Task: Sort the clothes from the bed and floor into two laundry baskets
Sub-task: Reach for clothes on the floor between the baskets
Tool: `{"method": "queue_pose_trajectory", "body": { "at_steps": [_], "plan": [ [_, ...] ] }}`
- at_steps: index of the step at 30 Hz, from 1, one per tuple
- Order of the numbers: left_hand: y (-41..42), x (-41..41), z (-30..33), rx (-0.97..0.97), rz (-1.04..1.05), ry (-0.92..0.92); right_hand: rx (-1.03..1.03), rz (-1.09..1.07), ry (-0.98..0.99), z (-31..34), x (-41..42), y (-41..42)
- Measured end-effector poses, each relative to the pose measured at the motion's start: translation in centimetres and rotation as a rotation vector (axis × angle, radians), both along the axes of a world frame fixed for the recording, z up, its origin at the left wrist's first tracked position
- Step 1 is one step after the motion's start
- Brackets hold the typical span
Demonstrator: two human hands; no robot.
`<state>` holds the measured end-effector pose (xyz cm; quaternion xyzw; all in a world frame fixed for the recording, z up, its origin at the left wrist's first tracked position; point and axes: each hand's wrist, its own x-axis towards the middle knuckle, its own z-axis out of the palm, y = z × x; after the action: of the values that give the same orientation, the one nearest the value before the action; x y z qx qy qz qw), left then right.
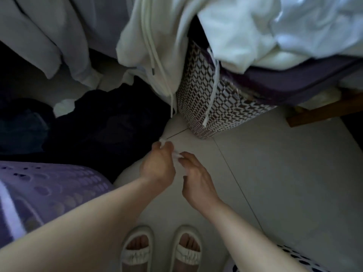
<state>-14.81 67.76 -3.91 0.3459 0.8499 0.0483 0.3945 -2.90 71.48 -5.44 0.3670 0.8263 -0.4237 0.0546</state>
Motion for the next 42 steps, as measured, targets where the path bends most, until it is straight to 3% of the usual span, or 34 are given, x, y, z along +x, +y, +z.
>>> {"method": "queue_pose_trajectory", "body": {
  "at_steps": [4,10,16,25,31,35,39,42],
  "plan": [
    [-0.4,-1.7,5.0,0.147,0.321,0.039,0.006,0.036,0.112,4.7,-2.2,-0.2],
    [-2.6,-4.5,10.7,0.215,0.593,0.119,0.086,-0.005,0.025,9.5,-5.3,-1.0],
    [-6.1,-7.7,15.8,0.283,0.713,0.181,0.094,0.096,-0.023,12.8,-8.2,-2.7],
    [-11.1,-9.5,23.2,0.441,0.957,0.315,0.098,0.266,0.075,19.6,-13.5,-6.4],
    [-18.1,-10.4,27.6,0.593,1.254,0.592,0.134,0.342,0.023,19.9,-14.9,-9.7],
    [-23.4,-10.6,25.8,0.447,1.314,0.619,0.111,0.336,-0.057,18.7,-14.8,-11.5],
    [-25.8,-9.7,22.2,0.151,1.116,0.368,0.098,0.314,-0.059,17.9,-15.0,-12.9],
    [-25.3,-9.1,21.0,0.106,1.047,0.243,0.092,0.290,-0.017,17.7,-15.5,-13.5]
  ]
}}
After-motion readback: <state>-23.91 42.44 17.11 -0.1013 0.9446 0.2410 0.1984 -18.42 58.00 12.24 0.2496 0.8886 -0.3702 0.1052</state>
